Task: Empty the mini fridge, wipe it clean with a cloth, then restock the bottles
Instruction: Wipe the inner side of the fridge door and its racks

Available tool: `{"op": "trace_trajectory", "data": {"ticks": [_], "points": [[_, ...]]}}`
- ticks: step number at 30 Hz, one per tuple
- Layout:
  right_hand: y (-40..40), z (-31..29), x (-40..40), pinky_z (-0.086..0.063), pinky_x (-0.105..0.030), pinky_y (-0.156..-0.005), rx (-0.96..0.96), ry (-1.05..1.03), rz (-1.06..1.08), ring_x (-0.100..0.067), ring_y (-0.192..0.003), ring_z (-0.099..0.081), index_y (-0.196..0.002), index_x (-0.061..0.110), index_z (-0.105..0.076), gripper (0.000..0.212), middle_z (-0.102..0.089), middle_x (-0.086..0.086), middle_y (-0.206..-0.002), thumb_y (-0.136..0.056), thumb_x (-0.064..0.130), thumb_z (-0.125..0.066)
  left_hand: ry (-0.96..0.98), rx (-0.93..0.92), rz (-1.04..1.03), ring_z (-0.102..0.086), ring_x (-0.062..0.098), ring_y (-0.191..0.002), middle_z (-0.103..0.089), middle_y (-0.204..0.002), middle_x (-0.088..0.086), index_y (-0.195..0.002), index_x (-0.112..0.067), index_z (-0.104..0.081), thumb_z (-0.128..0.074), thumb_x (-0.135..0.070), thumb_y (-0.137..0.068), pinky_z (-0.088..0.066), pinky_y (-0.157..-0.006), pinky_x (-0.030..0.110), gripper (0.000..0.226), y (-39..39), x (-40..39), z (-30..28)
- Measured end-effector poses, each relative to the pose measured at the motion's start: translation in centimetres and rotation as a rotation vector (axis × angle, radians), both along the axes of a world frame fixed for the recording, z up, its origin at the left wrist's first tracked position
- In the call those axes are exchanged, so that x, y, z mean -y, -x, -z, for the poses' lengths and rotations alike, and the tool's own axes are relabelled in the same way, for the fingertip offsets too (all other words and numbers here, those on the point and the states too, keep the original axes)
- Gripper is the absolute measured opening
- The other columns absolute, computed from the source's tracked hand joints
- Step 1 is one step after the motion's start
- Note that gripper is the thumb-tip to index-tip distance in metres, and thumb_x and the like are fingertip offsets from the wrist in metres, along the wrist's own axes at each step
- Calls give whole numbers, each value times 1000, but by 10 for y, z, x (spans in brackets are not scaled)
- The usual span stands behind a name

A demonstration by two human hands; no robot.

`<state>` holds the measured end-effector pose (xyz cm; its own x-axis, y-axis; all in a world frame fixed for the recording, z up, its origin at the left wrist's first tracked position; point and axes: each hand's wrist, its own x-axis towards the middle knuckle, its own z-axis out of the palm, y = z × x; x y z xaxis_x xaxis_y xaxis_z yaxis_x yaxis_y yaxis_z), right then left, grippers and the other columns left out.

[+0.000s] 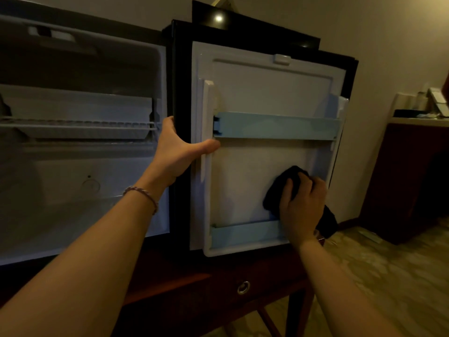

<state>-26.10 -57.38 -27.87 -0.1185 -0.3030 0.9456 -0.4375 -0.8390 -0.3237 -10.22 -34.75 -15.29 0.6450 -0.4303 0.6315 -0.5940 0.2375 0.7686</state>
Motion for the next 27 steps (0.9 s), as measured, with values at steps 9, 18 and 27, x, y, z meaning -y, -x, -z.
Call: {"op": "trace_trajectory", "data": {"ticks": [9,18,27], "points": [[-37,-42,-61,-48,-45,-74,47,114,-275,-38,-90,-54,-105,-4,-62,30,-55,-24,-102,-99,24,-55,-14,-1,-23,-57,20,-122,-54,-136,5,-144,-12,-33,-91,-66,-37,-49,-105,45,133,-5,2,0],[-54,-49,-96,-45,-44,-66,-248,470,-321,-39,-82,-55,-110,6,-66,26,-61,-23,-106,-94,27,-63,-15,-26,-9,-56,22,-126,-51,-142,8,-149,-10,-28,-91,-69,-37,-49,-105,44,141,-5,1,0],[-36,-4,-101,-48,-38,-73,-381,266,-552,-31,-95,-54,-110,6,-70,29,-57,-15,-110,-91,28,-67,-19,-12,9,-57,18,-122,-54,-137,4,-148,-11,-29,-90,-59,-44,-50,-105,41,130,-8,2,2]]}}
